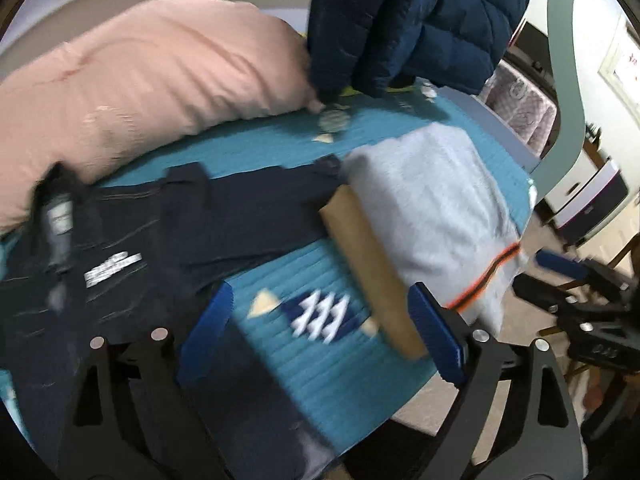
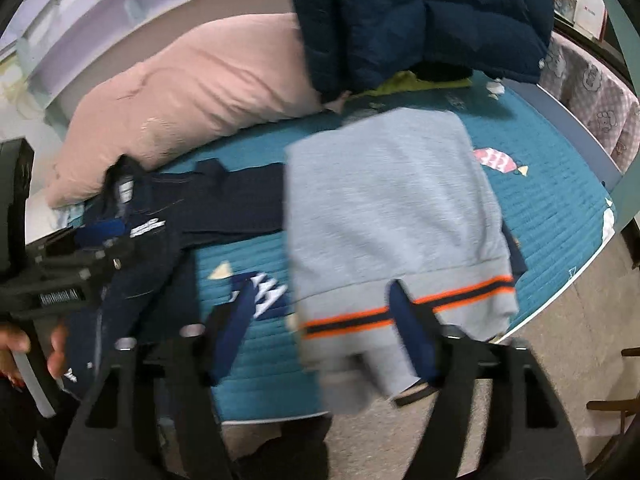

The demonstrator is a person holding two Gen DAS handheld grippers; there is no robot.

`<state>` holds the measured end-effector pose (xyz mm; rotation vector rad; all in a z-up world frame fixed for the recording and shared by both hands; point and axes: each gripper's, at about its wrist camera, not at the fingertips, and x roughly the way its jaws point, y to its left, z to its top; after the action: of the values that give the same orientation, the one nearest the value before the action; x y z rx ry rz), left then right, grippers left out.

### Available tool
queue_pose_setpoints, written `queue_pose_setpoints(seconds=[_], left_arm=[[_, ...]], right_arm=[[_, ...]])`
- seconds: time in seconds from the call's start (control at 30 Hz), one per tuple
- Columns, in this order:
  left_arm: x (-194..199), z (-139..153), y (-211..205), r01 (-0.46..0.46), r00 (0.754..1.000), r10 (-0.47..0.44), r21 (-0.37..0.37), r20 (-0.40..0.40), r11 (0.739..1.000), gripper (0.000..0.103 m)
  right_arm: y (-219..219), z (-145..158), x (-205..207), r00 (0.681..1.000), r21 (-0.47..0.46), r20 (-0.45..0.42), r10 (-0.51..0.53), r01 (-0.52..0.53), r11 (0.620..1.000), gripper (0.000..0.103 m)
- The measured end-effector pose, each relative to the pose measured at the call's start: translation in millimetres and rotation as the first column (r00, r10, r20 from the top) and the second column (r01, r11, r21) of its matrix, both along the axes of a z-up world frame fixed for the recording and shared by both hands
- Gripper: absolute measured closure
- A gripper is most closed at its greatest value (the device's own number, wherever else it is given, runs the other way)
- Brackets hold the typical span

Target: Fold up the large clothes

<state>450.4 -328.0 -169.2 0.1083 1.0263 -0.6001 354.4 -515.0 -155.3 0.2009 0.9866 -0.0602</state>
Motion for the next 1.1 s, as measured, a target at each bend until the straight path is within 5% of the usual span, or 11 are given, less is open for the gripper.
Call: queue_pose_setpoints(seconds=[0.2, 0.57, 0.77, 1.1], left_arm=[[-59, 33, 70, -0.082, 0.994, 0.083, -0.023, 0.071, 0.996, 0.011], [-177, 88, 190, -0.276, 0.939, 0.274, -0.016, 0.207, 0.961, 0.005], [-245, 119, 239, -0.363, 0.886, 0.356, -0.032, 0.296, 0.931, 0.005], [-327, 162, 285, -0.432, 0.809, 0.428, -0.085, 0.403, 0.898, 0.005]], right_arm=[[71, 31, -38, 0.998, -0.073, 0.055, 0.04, -0.035, 0.997, 0.024], [202, 83, -132, 0.975, -0.176, 0.168, 0.145, -0.115, 0.978, 0.023], [246, 110, -183, 0.961, -0.24, 0.226, 0.158, -0.102, 0.965, 0.023], [281, 139, -253, 0.933, -0.202, 0.324, 0.155, -0.092, 0.975, 0.023]])
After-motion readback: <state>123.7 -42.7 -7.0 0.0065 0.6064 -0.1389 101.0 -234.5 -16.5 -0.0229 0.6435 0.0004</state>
